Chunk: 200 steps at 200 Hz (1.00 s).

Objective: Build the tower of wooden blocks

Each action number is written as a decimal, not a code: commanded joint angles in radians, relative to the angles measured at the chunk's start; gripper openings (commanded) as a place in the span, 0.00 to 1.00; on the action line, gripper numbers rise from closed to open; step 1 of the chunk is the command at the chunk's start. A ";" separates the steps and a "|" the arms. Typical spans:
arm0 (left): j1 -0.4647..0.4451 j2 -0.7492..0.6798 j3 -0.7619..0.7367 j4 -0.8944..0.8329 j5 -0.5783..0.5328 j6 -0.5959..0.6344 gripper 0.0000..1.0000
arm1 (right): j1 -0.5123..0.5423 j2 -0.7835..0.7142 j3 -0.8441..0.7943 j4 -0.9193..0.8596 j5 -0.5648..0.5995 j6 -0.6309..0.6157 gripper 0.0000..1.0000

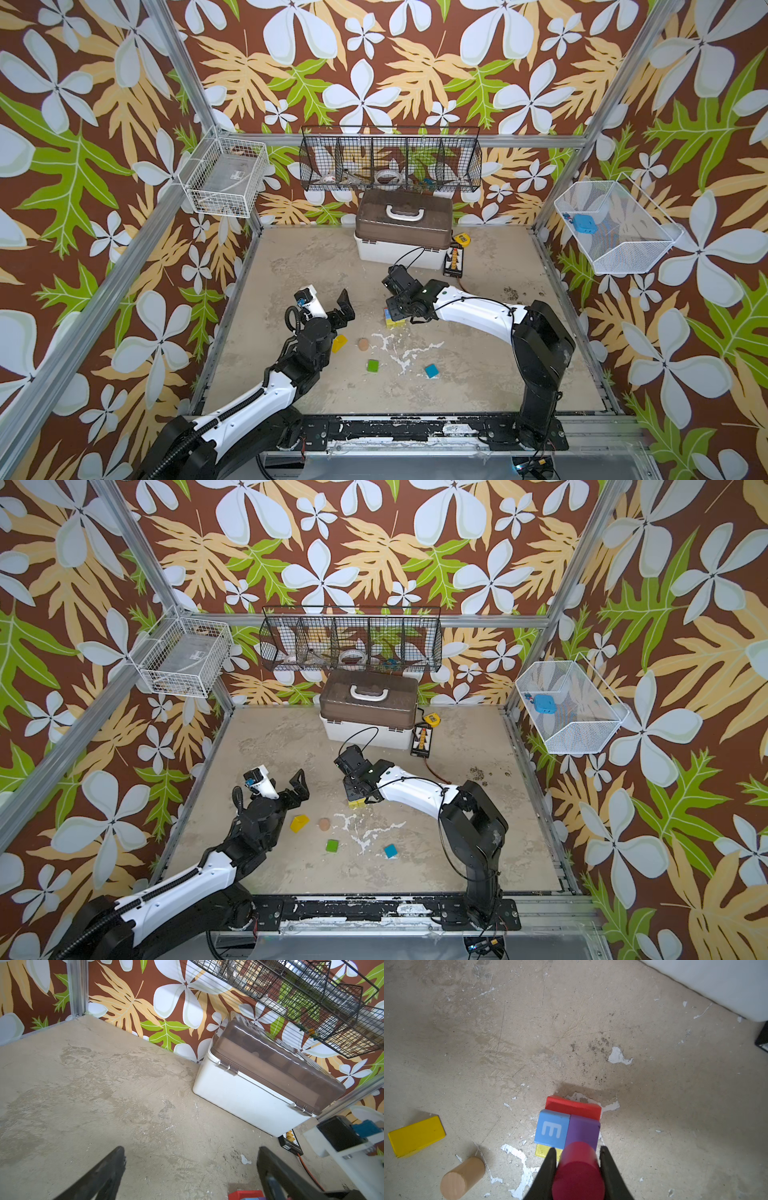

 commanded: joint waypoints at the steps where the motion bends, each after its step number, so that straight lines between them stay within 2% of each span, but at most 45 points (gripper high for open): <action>1: 0.002 -0.006 0.008 0.011 0.001 0.008 1.00 | -0.005 0.006 0.005 0.008 -0.011 -0.008 0.12; 200: 0.003 -0.025 0.007 0.003 0.007 0.007 1.00 | -0.019 0.065 0.038 -0.008 -0.011 -0.003 0.17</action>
